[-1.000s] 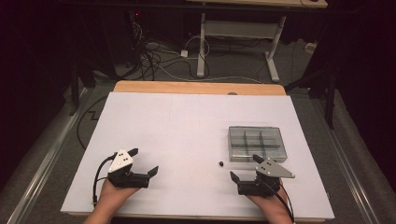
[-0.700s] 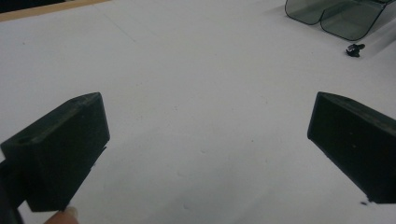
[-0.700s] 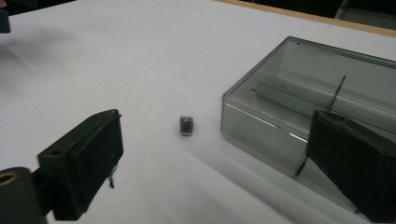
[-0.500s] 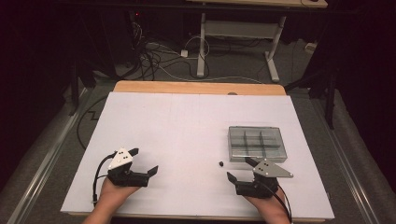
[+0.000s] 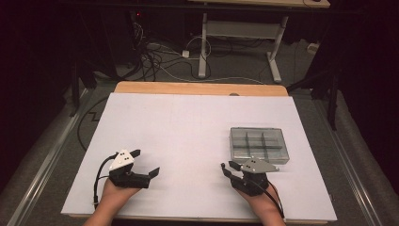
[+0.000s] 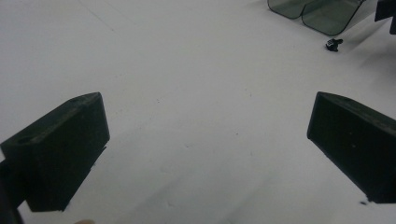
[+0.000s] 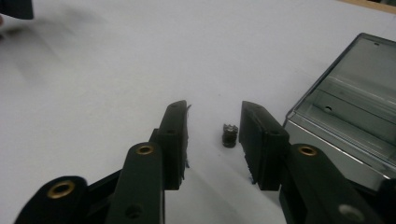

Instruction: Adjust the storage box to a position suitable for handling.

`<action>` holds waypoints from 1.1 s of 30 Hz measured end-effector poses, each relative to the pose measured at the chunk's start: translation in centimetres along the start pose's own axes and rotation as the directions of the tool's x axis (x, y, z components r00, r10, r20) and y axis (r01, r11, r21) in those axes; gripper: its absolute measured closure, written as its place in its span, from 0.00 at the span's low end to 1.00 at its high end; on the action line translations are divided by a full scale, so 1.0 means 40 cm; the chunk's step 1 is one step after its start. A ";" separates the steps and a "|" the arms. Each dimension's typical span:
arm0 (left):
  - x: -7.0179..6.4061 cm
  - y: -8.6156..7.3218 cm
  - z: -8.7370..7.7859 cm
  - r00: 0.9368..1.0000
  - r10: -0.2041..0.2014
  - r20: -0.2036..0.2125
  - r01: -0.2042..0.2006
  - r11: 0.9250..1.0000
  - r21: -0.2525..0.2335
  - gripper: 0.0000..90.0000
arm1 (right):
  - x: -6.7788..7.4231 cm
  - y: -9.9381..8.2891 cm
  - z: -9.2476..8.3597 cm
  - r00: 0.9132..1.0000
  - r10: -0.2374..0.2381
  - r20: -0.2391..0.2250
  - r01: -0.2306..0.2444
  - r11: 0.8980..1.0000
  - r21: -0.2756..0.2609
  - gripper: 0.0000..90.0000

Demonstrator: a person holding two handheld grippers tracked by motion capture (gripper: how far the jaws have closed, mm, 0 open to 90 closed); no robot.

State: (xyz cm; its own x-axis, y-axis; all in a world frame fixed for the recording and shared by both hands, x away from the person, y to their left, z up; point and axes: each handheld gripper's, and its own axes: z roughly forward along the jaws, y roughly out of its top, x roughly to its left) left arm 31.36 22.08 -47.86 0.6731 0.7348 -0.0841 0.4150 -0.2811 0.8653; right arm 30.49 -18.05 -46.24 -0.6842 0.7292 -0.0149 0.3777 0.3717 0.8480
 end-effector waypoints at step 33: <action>-0.006 -0.013 -0.002 1.000 0.020 0.003 -0.020 1.000 -0.014 0.00 | -0.027 0.017 0.105 1.000 0.011 0.012 -0.013 0.982 0.186 0.89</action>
State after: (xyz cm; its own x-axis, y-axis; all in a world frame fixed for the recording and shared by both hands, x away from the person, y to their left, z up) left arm 30.95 22.08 -48.24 0.6831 0.7272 -0.0678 0.3928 -0.2875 0.8735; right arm 34.09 -16.18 -47.87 -0.6723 0.7402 -0.0120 0.4963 0.4627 0.7346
